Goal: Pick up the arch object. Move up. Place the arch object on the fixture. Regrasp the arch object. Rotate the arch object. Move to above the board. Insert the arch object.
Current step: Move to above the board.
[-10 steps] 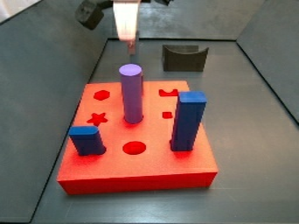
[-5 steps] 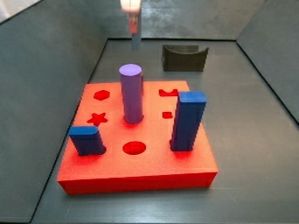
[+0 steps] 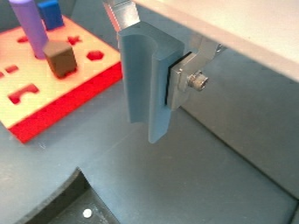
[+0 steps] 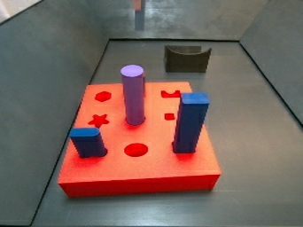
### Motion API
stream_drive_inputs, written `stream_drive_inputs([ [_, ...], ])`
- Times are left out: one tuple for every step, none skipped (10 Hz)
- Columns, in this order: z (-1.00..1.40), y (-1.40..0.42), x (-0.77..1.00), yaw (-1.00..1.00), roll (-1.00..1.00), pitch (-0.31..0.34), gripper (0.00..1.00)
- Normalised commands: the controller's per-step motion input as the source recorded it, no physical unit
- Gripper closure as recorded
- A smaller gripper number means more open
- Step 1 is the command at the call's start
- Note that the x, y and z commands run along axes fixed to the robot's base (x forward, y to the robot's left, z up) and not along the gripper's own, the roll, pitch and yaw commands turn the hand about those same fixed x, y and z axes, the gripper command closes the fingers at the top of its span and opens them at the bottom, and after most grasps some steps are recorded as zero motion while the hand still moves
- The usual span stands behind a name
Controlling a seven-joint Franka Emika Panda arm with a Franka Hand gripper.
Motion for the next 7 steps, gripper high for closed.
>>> stream_drive_inputs([
  [1.00, 0.02, 0.07, -0.01, 0.01, 0.093, 1.00],
  [1.00, 0.02, 0.06, -0.01, 0.01, 0.093, 1.00],
  [1.00, 0.01, 0.06, -0.01, 0.01, 0.088, 1.00],
  [1.00, 0.01, 0.05, -0.02, 0.01, 0.090, 1.00],
  [1.00, 0.01, 0.05, -0.02, 0.01, 0.092, 1.00],
  [0.78, 0.01, 0.04, -0.02, 0.01, 0.092, 1.00],
  [0.67, 0.01, 0.03, -0.02, 0.01, 0.092, 1.00],
])
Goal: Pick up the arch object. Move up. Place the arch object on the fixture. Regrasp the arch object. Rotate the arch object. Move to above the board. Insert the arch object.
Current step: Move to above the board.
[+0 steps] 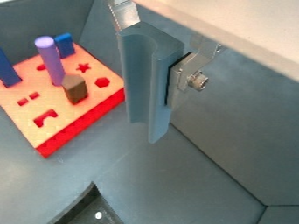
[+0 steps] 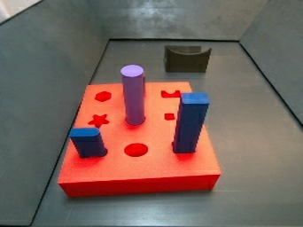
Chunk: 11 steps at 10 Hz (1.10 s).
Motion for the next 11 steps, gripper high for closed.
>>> stream_drive_inputs([
  [0.45, 0.00, 0.02, -0.02, 0.02, 0.092, 1.00],
  [0.29, 0.00, 0.02, -0.03, 0.02, 0.090, 1.00],
  [0.14, -1.00, 0.05, 1.00, 0.00, 0.009, 1.00],
  [0.12, -1.00, 0.05, 1.00, 0.00, 0.008, 1.00],
  [0.13, -1.00, 0.05, 1.00, 0.00, 0.010, 1.00],
  [0.14, -1.00, 0.05, 1.00, 0.00, 0.010, 1.00],
  [0.14, -1.00, 0.05, 1.00, 0.00, 0.011, 1.00],
  [0.14, -1.00, 0.05, 1.00, 0.01, 0.014, 1.00],
  [0.15, -1.00, 0.06, 1.00, 0.01, 0.022, 1.00],
  [0.15, -1.00, 0.07, 1.00, 0.01, 0.026, 1.00],
  [0.15, -1.00, 0.09, 1.00, 0.01, 0.038, 1.00],
])
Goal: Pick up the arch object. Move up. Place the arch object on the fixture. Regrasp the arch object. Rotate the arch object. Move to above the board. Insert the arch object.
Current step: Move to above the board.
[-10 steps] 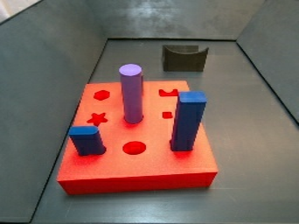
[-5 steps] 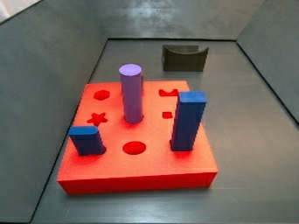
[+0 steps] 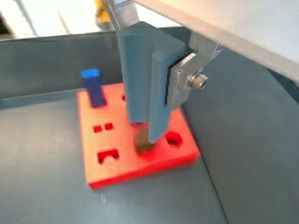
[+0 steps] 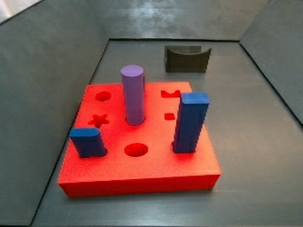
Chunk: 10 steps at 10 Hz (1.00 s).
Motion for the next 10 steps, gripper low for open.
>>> stream_drive_inputs([
  [0.16, -1.00, 0.11, 1.00, 0.01, 0.043, 1.00],
  [0.16, -1.00, 0.13, 1.00, 0.02, 0.055, 1.00],
  [0.11, -0.64, 0.12, 1.00, 0.02, 0.071, 1.00],
  [0.08, -0.40, 0.10, 1.00, 0.03, 0.083, 1.00],
  [0.06, -0.23, 0.08, 1.00, 0.03, 0.091, 1.00],
  [0.03, -0.11, 0.06, 1.00, 0.04, 0.101, 1.00],
  [0.03, -0.08, 0.05, 1.00, 0.05, 0.113, 1.00],
  [0.03, -0.06, 0.05, 1.00, 0.06, 0.132, 1.00],
  [0.02, -0.05, 0.05, 1.00, 0.07, 0.159, 1.00],
  [0.02, -0.04, 0.06, 0.97, 0.09, 0.200, 1.00],
])
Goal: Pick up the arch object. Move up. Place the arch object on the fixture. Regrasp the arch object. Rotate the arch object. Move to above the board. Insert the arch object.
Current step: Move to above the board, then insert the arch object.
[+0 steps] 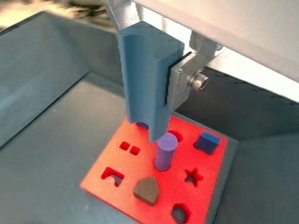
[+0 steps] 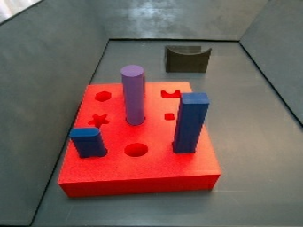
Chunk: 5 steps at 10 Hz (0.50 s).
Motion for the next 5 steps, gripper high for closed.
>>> stream_drive_inputs([
  [0.03, -0.04, 0.07, 0.71, 0.09, 0.186, 1.00],
  [0.02, -0.04, 0.08, 0.39, 0.08, 0.160, 1.00],
  [0.02, -0.04, 0.08, 0.28, 0.08, 0.148, 1.00],
  [-0.05, 0.00, -0.02, 0.00, -0.01, 0.000, 1.00],
  [0.00, 0.00, 0.00, 0.00, -0.03, 0.000, 1.00],
])
